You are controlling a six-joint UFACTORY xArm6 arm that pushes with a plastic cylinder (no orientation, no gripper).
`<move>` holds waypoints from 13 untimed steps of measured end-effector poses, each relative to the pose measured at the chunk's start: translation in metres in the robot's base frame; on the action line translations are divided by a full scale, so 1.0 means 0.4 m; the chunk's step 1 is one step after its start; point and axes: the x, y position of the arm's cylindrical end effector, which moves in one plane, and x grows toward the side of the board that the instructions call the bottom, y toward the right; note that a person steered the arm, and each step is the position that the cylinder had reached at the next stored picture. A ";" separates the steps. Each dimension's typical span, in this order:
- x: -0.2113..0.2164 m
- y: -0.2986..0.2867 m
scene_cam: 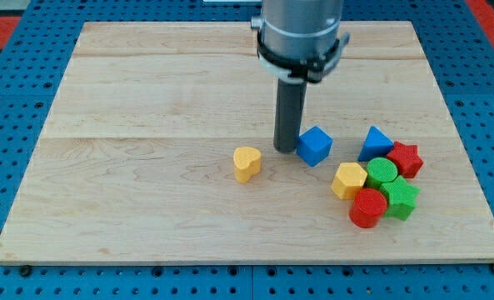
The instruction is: Push the blue cube and yellow heart into the group of blocks
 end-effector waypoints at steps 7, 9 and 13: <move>0.126 0.048; 0.003 -0.215; -0.067 0.126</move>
